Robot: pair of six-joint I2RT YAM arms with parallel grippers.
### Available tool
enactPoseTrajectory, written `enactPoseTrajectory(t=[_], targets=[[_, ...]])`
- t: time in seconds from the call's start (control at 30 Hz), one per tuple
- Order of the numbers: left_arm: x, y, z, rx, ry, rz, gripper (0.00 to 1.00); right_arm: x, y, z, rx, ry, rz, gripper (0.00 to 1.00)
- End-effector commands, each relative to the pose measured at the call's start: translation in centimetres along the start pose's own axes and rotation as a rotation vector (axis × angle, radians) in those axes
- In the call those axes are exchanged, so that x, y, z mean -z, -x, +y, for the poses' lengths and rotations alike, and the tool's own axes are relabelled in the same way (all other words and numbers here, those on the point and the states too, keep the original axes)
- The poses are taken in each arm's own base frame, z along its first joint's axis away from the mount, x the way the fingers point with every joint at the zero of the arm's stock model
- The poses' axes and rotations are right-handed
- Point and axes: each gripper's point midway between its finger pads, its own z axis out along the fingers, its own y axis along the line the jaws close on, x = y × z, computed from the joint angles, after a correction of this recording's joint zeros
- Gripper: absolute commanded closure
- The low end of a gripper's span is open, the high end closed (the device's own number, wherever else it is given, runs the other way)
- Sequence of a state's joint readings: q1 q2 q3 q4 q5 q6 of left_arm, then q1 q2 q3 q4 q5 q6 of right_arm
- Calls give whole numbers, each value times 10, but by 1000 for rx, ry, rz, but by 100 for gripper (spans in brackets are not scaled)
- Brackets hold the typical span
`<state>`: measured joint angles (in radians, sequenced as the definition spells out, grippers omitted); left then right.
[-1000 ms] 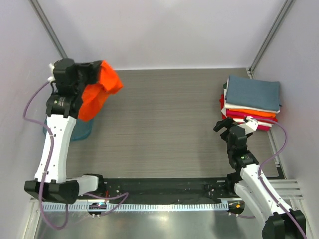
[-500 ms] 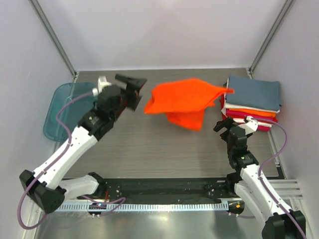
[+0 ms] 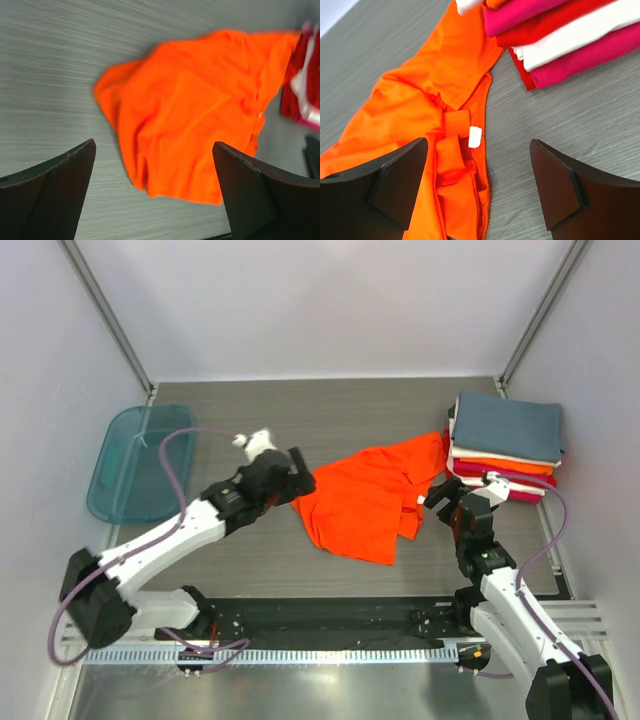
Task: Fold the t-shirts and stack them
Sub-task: Move the tshirt to the center of the board, then flatten the tshirt out
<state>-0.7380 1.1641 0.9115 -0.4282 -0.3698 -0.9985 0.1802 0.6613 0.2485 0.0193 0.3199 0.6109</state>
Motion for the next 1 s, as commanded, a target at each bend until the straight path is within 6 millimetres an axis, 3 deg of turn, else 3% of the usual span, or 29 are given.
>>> enactPoseTrajectory(t=[0.0,0.03,0.07,0.13,0.2,0.23,0.43,0.6,0.7,0.77,0.87,0.97], targets=[[-2,-11,-63,-292,-126,14,1,-2,15,14,3,37,-33,11],[1,-28,-77,-379,-153,37,3,-3,15,13,5,34,-34,12],[-11,-48,-81,-438,-135,77,4,-3,15,12,3,30,-37,12],[-5,-76,-109,-547,-199,108,9,-2,16,11,-2,22,-44,12],[-15,-110,-114,-650,-188,143,12,0,18,4,-10,-12,-56,14],[-6,-127,-128,-696,-219,142,13,3,23,2,-22,-21,-77,15],[-19,-193,-136,-844,-199,210,19,15,32,-18,-70,-91,-155,16],[-25,-229,-154,-800,-259,286,20,27,44,-41,-115,-190,-238,14],[-32,-249,-161,-816,-269,298,21,29,46,-43,-129,-194,-255,14],[-38,-264,-155,-840,-254,330,26,29,46,-43,-127,-197,-254,14],[-42,-271,-155,-840,-243,354,37,28,46,-45,-123,-211,-251,14],[-41,-276,-150,-819,-232,377,39,27,44,-46,-118,-221,-244,14]])
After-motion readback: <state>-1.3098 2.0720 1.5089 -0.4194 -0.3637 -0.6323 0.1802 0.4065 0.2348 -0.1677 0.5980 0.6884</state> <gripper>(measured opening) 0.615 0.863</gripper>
